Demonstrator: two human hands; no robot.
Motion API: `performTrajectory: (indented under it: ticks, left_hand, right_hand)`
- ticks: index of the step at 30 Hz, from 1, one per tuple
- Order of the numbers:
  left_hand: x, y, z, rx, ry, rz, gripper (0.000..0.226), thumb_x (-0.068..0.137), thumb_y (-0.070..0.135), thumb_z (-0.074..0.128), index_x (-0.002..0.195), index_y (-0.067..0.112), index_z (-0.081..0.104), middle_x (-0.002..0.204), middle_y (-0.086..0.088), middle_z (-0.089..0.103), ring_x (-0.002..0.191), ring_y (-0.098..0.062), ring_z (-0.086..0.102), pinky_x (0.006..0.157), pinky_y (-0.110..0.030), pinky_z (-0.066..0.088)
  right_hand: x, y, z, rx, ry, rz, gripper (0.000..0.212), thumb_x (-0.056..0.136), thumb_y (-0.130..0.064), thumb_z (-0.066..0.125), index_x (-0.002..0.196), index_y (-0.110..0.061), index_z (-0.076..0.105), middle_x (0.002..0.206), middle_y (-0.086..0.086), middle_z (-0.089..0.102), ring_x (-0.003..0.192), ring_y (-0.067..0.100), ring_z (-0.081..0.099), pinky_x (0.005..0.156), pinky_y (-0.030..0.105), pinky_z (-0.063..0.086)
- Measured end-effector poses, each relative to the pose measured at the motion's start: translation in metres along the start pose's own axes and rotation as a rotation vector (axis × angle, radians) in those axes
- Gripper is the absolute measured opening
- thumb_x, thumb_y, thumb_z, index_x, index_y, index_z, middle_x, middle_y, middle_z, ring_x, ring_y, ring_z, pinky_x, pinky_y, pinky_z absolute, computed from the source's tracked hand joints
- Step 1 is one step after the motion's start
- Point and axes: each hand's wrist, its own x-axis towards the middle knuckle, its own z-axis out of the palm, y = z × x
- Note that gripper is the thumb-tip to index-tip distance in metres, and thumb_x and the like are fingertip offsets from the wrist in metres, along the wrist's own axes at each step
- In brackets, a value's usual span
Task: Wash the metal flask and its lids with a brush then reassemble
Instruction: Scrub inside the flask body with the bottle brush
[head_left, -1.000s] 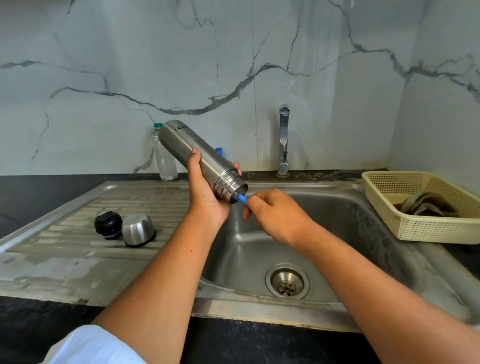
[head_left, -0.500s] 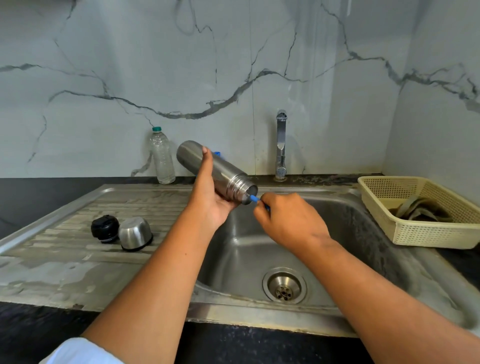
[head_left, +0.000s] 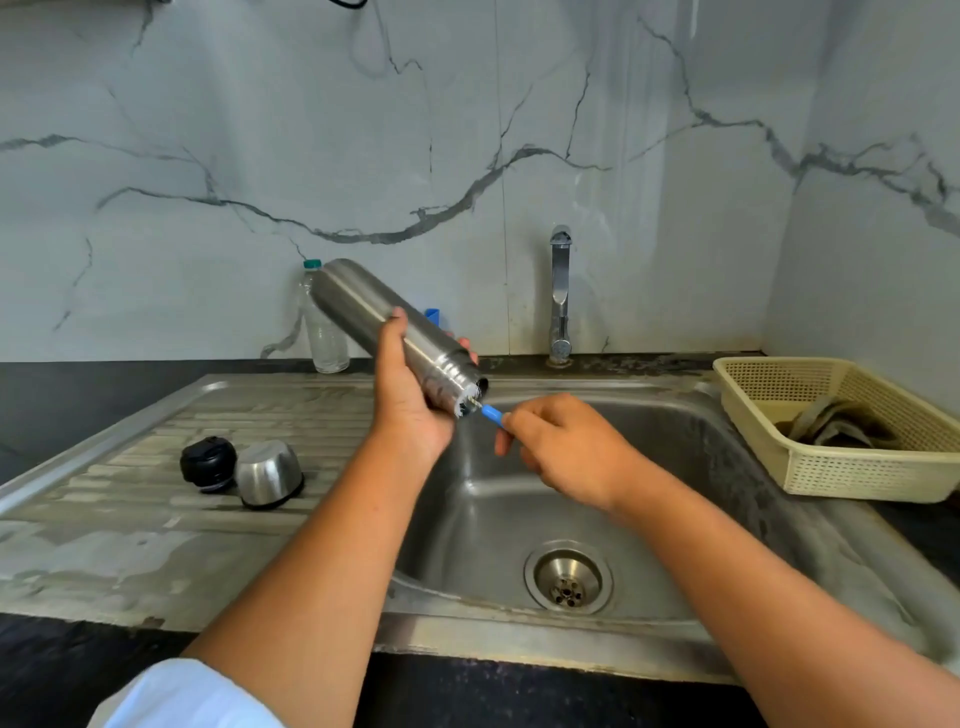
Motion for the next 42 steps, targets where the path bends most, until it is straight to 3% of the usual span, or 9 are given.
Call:
performTrajectory:
  ticks: [9, 16, 19, 24, 27, 31, 33, 39, 42]
  left_hand:
    - [0.007, 0.042, -0.016, -0.135, 0.105, 0.132, 0.047, 0.091, 0.050, 0.066, 0.102, 0.005, 0.059, 0.073, -0.011, 0.064, 0.065, -0.024, 0.065, 0.072, -0.034, 0.056]
    - [0.023, 0.042, -0.026, -0.019, 0.268, 0.125, 0.060, 0.085, 0.046, 0.079, 0.130, 0.012, 0.060, 0.112, -0.011, 0.074, 0.087, -0.028, 0.075, 0.076, -0.044, 0.064]
    - [0.028, 0.044, -0.033, -0.004, 0.312, 0.106, 0.065, 0.081, 0.048, 0.082, 0.131, 0.014, 0.060, 0.116, -0.010, 0.075, 0.088, -0.028, 0.078, 0.079, -0.051, 0.063]
    - [0.031, 0.044, -0.037, 0.025, 0.392, 0.094, 0.062, 0.079, 0.047, 0.085, 0.125, 0.015, 0.059, 0.111, -0.012, 0.076, 0.085, -0.031, 0.079, 0.081, -0.059, 0.062]
    - [0.026, 0.045, -0.037, 0.011, 0.390, 0.113, 0.060, 0.080, 0.046, 0.083, 0.126, 0.014, 0.060, 0.108, -0.008, 0.075, 0.081, -0.026, 0.078, 0.073, -0.048, 0.064]
    - [0.023, 0.048, -0.036, -0.087, 0.259, 0.138, 0.055, 0.085, 0.048, 0.075, 0.120, 0.008, 0.061, 0.083, -0.009, 0.068, 0.066, -0.023, 0.069, 0.064, -0.032, 0.060]
    - [0.023, 0.045, -0.032, -0.111, 0.206, 0.135, 0.053, 0.086, 0.049, 0.074, 0.117, 0.008, 0.061, 0.080, -0.010, 0.067, 0.066, -0.023, 0.069, 0.069, -0.033, 0.060]
    - [0.022, 0.036, -0.027, -0.009, 0.320, 0.267, 0.070, 0.076, 0.044, 0.087, 0.133, 0.017, 0.056, 0.121, -0.011, 0.074, 0.096, -0.028, 0.077, 0.077, -0.045, 0.063]
    - [0.022, 0.031, -0.023, 0.020, 0.380, 0.323, 0.059, 0.079, 0.041, 0.086, 0.125, 0.023, 0.053, 0.117, -0.008, 0.073, 0.095, -0.025, 0.077, 0.080, -0.050, 0.064]
  right_hand:
    - [-0.003, -0.005, -0.004, 0.264, -0.228, 0.135, 0.033, 0.105, -0.026, 0.042, 0.092, -0.011, 0.067, 0.056, -0.005, 0.032, 0.048, 0.011, 0.020, 0.045, 0.026, 0.015]
    - [-0.001, 0.002, -0.009, -0.488, 0.048, -0.200, 0.032, 0.104, -0.040, 0.048, 0.086, -0.022, 0.068, 0.062, -0.003, 0.060, 0.055, 0.015, 0.052, 0.055, 0.032, 0.042]
    - [-0.001, 0.002, -0.007, -0.768, 0.137, -0.298, 0.032, 0.106, -0.045, 0.042, 0.117, -0.032, 0.069, 0.082, -0.003, 0.070, 0.070, 0.021, 0.063, 0.060, 0.036, 0.053]
    - [0.000, 0.002, -0.007, -1.103, 0.250, -0.337, 0.028, 0.106, -0.029, 0.043, 0.130, -0.037, 0.056, 0.092, -0.005, 0.065, 0.078, 0.024, 0.064, 0.054, 0.033, 0.037]
    - [0.001, 0.001, -0.002, -0.780, 0.056, -0.214, 0.019, 0.107, -0.035, 0.046, 0.110, -0.032, 0.065, 0.078, -0.005, 0.061, 0.067, 0.019, 0.057, 0.056, 0.032, 0.040]
    - [-0.002, 0.000, -0.005, 0.349, -0.309, 0.260, 0.032, 0.107, -0.037, 0.050, 0.106, -0.015, 0.073, 0.058, -0.006, 0.033, 0.050, 0.009, 0.020, 0.044, 0.023, 0.016]
    - [-0.002, 0.004, -0.008, 0.457, -0.323, 0.317, 0.037, 0.107, -0.040, 0.047, 0.107, -0.013, 0.072, 0.059, -0.006, 0.029, 0.051, 0.008, 0.016, 0.043, 0.020, 0.012]
    - [0.008, 0.012, 0.007, -0.799, 0.202, -0.120, 0.014, 0.104, -0.035, 0.053, 0.113, -0.025, 0.057, 0.101, -0.002, 0.065, 0.085, 0.023, 0.062, 0.065, 0.035, 0.047]
    - [0.007, 0.005, 0.025, -0.944, 0.333, -0.294, 0.028, 0.090, -0.002, 0.064, 0.116, -0.013, 0.060, 0.110, 0.007, 0.056, 0.099, 0.029, 0.058, 0.069, 0.037, 0.049]
